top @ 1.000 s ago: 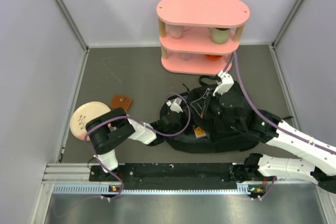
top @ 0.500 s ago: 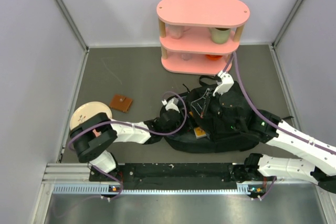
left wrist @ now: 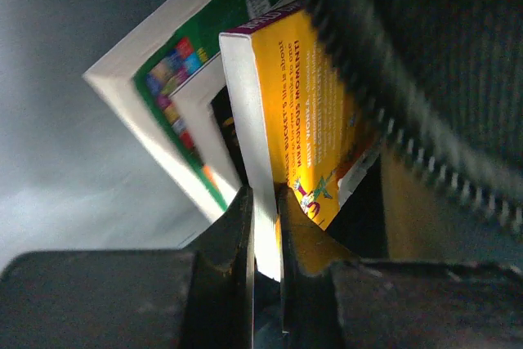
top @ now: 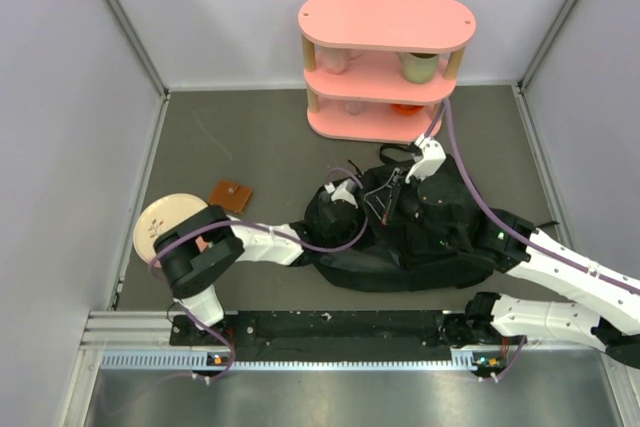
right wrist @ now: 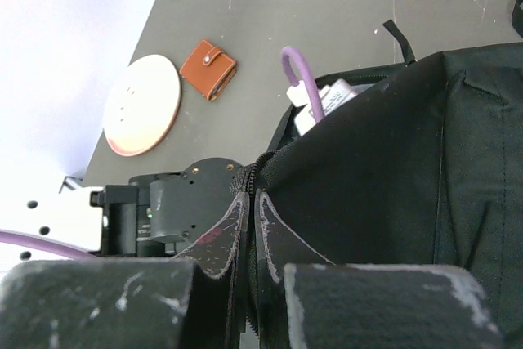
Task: Pack the student bag
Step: Place the book in the student bag.
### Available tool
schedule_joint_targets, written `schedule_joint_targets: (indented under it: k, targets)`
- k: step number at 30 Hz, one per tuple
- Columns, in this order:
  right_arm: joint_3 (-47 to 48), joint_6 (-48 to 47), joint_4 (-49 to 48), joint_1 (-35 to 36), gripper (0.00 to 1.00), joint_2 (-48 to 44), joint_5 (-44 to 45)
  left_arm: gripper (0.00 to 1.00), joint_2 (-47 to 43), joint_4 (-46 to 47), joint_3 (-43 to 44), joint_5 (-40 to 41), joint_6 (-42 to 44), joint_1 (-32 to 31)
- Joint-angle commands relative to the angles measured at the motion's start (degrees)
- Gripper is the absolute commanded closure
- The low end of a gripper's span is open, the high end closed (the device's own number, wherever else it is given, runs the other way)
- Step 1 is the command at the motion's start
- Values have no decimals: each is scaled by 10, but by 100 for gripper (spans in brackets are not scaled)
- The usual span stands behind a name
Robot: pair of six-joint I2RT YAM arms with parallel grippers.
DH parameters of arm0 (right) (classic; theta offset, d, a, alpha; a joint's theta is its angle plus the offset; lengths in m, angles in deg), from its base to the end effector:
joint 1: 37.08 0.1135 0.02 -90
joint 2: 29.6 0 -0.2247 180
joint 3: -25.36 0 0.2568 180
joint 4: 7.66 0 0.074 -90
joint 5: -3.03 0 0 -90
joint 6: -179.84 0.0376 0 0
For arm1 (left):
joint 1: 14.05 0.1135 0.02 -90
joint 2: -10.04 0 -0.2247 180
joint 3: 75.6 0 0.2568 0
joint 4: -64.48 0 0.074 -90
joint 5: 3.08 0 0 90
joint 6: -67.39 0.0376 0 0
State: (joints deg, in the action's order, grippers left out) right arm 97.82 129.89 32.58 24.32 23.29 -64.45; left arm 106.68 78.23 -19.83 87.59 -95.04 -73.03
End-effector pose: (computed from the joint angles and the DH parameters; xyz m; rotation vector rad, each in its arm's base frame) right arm 0.1218 0.1934 0.3403 -0.0984 1.9864 0.8064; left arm 0.1753 -0.2907 0.1178 -0.2848 2.3435 -1.3097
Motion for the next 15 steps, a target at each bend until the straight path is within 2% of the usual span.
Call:
schedule_joint_targets:
  k: [1,5,6,9,10,13,15]
  targets:
    - [14,4,-44,7,100,-7,-3,89,42,55,50,-26,-16,-1]
    - [14,6,-44,8,100,-1,-6,79,57,86,41,-26,-32,0]
    - [14,5,-45,8,100,-1,-7,69,60,100,37,-29,-34,1]
    - [14,5,-44,8,100,0,-6,60,61,125,9,-39,-46,1]
    - [14,6,-45,8,100,0,-4,53,53,129,-1,-39,-48,1]
    - [14,3,-44,8,100,-1,4,41,18,121,-40,-30,-40,1]
    - [12,4,-44,8,100,-2,7,36,-7,107,-68,-16,-28,1]
